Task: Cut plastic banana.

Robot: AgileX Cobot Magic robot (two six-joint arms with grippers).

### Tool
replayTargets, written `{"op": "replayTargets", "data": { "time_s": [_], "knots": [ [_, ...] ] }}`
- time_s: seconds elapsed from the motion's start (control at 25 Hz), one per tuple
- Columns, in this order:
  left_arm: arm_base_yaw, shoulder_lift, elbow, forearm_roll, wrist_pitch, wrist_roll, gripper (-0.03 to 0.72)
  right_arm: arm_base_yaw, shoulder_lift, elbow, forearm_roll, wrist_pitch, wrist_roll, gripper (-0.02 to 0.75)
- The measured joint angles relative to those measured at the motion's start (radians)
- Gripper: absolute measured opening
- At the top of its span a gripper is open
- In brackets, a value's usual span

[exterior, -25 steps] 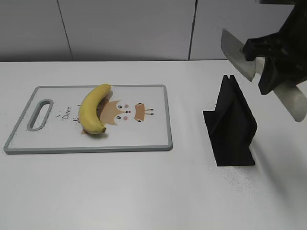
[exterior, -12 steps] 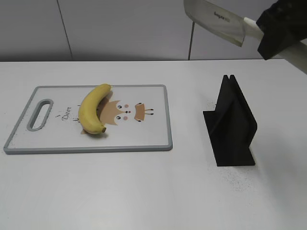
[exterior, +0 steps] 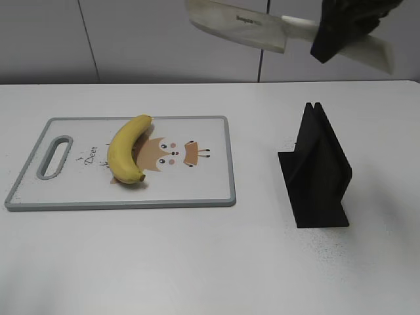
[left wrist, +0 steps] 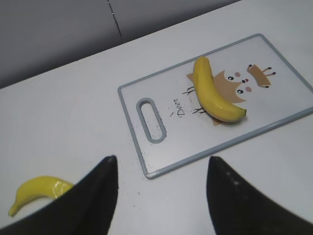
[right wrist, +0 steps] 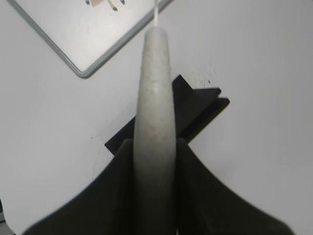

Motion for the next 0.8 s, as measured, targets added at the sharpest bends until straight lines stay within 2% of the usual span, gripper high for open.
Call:
{"op": "replayTargets", "data": {
  "time_s": [0.16,0.44,0.64,0.8],
  "knots": [
    [0.000,0.188,-0.153,-0.050,0.024,0.143,0.562,0.000,0.087,-0.103,0.065,0.000,-0.125,0.163],
    [0.000,0.530,-0.437,-0.218,0.201,0.499,0.559,0.000,0.262,-0.281,0.184,0.001,-0.361,0.163],
    [-0.001,0.738,-0.551,-0.254,0.217,0.707,0.537,0.000,0.368,-0.395,0.216,0.001,-0.485,0.163],
    [-0.001,0.861,-0.609,-0.326,0.218,0.865,0.526,0.008,0.431,-0.454,0.235,0.001,-0.585,0.163]
  ]
}}
